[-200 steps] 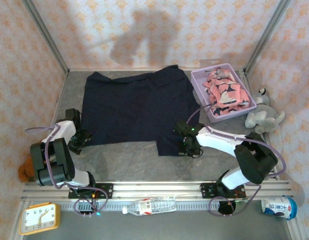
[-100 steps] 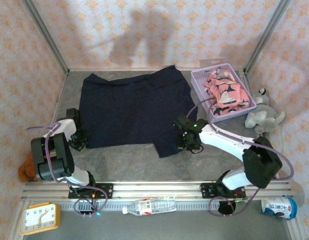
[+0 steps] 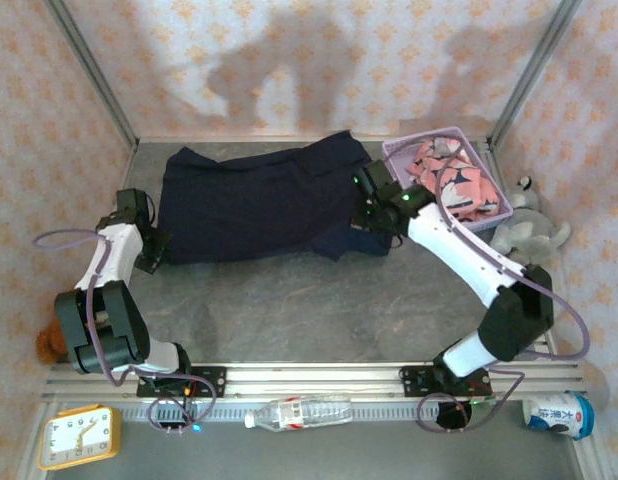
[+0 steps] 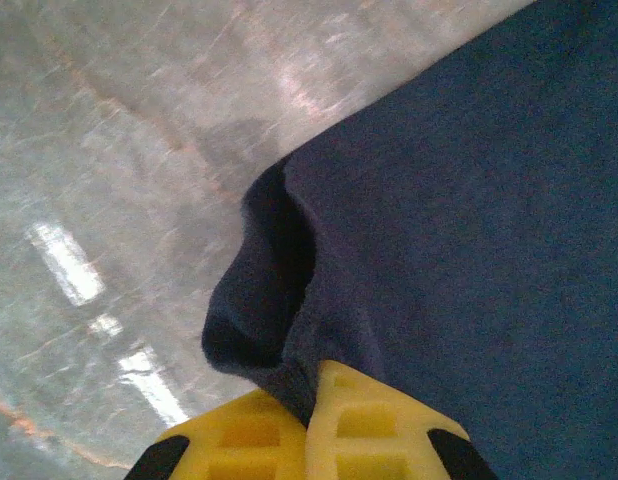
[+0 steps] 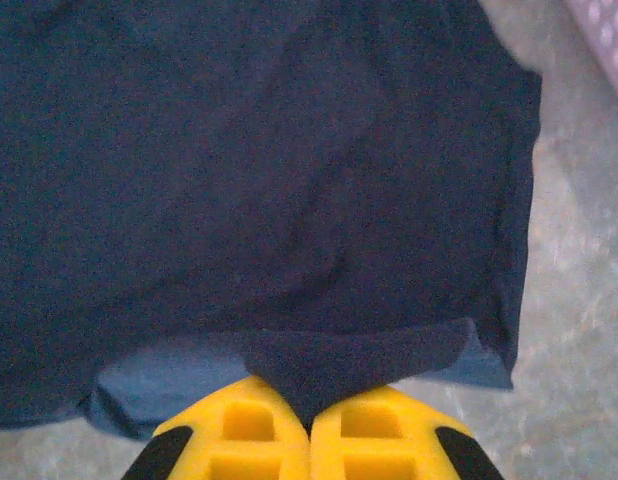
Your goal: Fold and stack the mixed laundry pile
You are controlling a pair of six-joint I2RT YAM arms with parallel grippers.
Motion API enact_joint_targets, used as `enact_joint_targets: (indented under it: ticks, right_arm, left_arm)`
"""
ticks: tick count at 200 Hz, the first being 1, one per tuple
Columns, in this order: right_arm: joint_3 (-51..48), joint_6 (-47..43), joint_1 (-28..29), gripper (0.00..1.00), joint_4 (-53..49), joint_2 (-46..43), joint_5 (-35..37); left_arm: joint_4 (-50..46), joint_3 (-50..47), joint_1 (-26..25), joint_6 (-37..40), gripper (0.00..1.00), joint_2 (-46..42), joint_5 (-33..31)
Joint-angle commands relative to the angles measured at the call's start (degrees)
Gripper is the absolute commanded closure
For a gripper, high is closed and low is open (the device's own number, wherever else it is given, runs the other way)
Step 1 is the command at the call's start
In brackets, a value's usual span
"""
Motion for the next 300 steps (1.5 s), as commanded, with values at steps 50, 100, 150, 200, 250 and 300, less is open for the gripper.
enact_joint_targets:
  ticks: [50, 100, 150, 200, 250, 300]
  right_arm:
    - [20.6, -6.6, -4.9, 1.0, 0.0, 16.6, 3.4]
    - [34.6, -6.8, -8.5, 1.0, -3.0, 30.8, 2.5]
    - [46.7, -7.7, -10.4, 0.39, -6.2, 39.5, 0.0]
    - [29.8, -10.4, -10.5, 0.43, -4.8, 29.2, 0.7]
    - [8.6, -9.3, -10.7, 0.5, -1.3, 18.4, 0.6]
    - [3.0, -11.5, -11.8, 0.52, 4.4, 19.5, 1.6]
  left_arm:
    - [-1.8, 15.1, 0.0, -3.1, 1.0, 13.0, 0.7]
    - [-4.9, 30.7, -1.5, 2.1, 1.0, 26.2, 3.4]
    - [-9.2, 42.6, -4.3, 6.9, 0.26, 35.2, 5.8]
    - [-6.0, 31.8, -6.8, 8.3, 0.26, 25.6, 6.0]
    - [3.4, 15.7, -9.2, 2.8, 0.5, 19.2, 8.8]
    - [4.1, 16.1, -9.4, 1.9, 0.65, 25.5, 8.0]
